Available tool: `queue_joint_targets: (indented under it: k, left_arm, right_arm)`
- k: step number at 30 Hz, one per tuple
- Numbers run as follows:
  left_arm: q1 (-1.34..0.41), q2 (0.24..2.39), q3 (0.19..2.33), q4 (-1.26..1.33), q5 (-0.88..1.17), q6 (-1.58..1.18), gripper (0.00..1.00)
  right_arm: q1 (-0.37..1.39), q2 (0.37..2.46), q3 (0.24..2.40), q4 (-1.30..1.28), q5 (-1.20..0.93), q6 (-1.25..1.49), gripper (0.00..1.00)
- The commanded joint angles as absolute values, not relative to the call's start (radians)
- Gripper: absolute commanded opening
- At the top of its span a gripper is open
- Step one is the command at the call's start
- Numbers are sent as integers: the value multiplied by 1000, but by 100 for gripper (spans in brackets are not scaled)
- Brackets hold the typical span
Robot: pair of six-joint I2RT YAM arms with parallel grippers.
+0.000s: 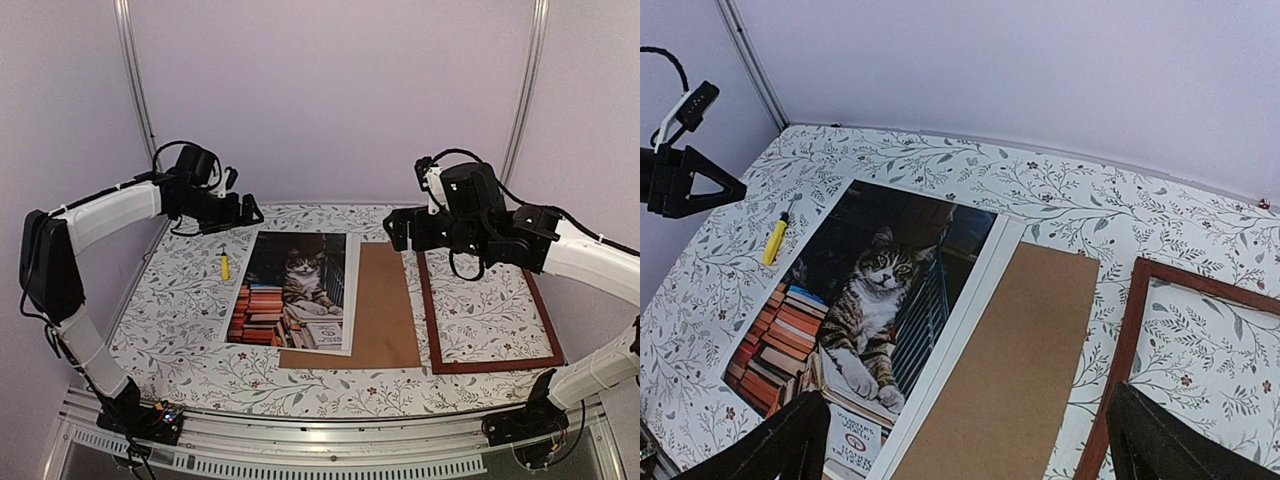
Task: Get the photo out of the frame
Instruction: Reset both arms
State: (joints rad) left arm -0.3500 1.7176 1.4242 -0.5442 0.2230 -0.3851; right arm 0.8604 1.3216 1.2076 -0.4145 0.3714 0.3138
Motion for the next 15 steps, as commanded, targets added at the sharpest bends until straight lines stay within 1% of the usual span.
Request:
queue_joint_targets:
  k: [1,8,12,15]
  left_arm:
    - [-393,1634,1407,-505,184,-361,99]
    - [-438,1518,1287,-386,151,-364,99]
    - [-458,1425,1167,-273,105,-360,99]
    - [-463,1349,1061,-162,105,-355,99]
  right_arm:
    - [849,1245,1146,-302,429,351,99]
    - [836,1147,998,-152,480,370,99]
    - [820,1091,897,-42,508,343,99]
    - [766,1065,858,-19,460,357,99]
